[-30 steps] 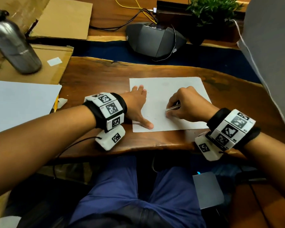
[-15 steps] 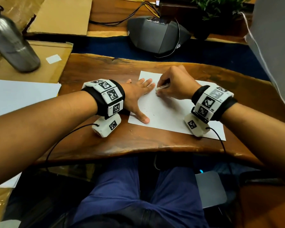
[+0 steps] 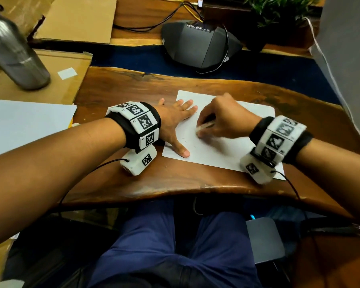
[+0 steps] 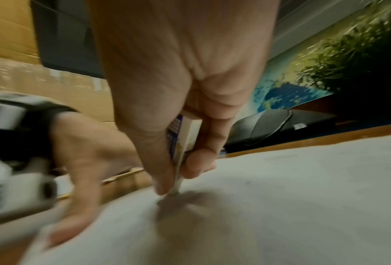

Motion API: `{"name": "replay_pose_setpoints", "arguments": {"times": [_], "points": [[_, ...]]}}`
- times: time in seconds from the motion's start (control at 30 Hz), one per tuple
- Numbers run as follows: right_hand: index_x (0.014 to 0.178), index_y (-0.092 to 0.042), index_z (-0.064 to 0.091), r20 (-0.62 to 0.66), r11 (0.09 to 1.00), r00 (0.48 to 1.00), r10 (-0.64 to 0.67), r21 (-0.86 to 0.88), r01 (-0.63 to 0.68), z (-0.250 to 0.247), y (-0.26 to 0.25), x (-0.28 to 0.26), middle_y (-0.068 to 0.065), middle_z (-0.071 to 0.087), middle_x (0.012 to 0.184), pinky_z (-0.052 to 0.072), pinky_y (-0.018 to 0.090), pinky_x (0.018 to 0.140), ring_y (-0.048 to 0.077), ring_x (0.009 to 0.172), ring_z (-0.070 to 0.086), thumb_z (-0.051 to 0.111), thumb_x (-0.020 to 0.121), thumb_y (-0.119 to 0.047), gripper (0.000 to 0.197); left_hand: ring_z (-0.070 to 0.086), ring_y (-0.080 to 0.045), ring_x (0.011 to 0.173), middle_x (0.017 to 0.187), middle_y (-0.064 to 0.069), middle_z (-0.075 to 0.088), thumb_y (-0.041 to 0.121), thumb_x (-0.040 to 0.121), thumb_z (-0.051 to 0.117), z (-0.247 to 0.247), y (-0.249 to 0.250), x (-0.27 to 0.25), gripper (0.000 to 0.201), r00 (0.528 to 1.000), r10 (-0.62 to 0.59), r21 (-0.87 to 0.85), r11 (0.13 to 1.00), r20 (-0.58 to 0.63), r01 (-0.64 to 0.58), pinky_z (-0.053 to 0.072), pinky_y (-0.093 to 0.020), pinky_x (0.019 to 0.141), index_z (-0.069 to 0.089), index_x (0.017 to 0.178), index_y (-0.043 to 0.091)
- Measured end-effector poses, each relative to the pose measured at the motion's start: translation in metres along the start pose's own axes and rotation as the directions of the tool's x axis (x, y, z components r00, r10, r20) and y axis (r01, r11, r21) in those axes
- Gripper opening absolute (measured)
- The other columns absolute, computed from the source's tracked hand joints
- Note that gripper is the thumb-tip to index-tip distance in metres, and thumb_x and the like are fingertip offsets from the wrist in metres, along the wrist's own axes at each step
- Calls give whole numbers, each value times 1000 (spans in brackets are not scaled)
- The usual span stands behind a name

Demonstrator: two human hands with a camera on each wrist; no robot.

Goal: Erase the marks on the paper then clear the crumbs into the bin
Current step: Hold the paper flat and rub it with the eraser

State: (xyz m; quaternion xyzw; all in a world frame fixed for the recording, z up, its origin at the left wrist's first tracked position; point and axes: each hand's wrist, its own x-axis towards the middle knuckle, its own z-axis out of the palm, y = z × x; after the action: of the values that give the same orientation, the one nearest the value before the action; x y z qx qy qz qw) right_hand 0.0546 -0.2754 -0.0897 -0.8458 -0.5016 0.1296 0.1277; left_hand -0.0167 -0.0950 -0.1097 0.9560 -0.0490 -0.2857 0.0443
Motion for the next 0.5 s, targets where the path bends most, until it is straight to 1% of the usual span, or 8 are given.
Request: {"name": "replay_pose_setpoints", "arguments": {"times": [0.1,0.13,0.2,0.27,0.33,0.37,0.47,0.5], "points": [[86,-21,81,149,997,988,-47,62,38,3,-8,-17,-11,76,79,51,11,67,2,70,67,85,76,-31,14,-19,-16,149,160,6,-26,78,59,71,1,-1,0,140,1000,5,-7,1000,-11,-5,-9,-60,117,-20,153,30],[86,-21,81,137,998,990,-44,60,36,0,-5,-13,-11,76,79,49,8,66,1,69,67,85,76,-31,14,-18,-17,149,160,6,-26,79,58,70,2,-1,0,140,1000,7,-2,1000,-14,-7,-8,-60,117,-20,153,29],[86,-18,82,24,999,1000,-8,50,7,-7,8,4,-8,76,80,47,7,63,3,70,67,86,76,-29,15,-19,-17,149,160,7,-26,81,56,70,2,-1,1,142,1000,5,4,1000,-12,-5,-7,-61,117,-19,153,30],[87,-15,81,-76,998,996,49,41,-46,-11,14,15,-5,76,82,52,13,66,7,73,68,85,77,-28,17,-19,-18,149,160,8,-26,83,54,69,3,-1,1,143,1000,-3,2,1000,-9,3,-7,-62,117,-20,153,31],[87,-16,81,-89,998,994,60,25,-58,-8,12,11,-5,76,82,57,25,70,7,71,67,85,77,-29,17,-19,-18,149,160,8,-26,83,54,68,2,-1,2,142,1000,-4,6,1000,-6,4,-8,-61,117,-20,153,31],[87,-17,81,-54,999,998,34,21,-33,-5,8,3,-6,76,82,56,23,69,5,69,66,85,77,-29,17,-19,-18,149,160,8,-26,82,54,68,2,-1,2,142,1000,-4,5,1000,-7,4,-8,-61,117,-19,153,31],[86,-21,81,119,996,992,-48,74,40,4,-6,-18,-12,76,80,52,11,67,2,70,68,86,76,-31,15,-19,-19,149,160,7,-26,83,54,67,3,-2,2,142,1000,-1,8,1000,-10,1,-9,-61,116,-20,153,31],[86,-21,81,118,996,992,-41,84,31,2,-4,-16,-12,75,80,51,10,66,1,70,68,86,76,-31,15,-19,-19,149,160,7,-26,83,53,67,3,-3,3,142,1000,-1,10,1000,-9,1,-9,-62,116,-20,153,31]]}}
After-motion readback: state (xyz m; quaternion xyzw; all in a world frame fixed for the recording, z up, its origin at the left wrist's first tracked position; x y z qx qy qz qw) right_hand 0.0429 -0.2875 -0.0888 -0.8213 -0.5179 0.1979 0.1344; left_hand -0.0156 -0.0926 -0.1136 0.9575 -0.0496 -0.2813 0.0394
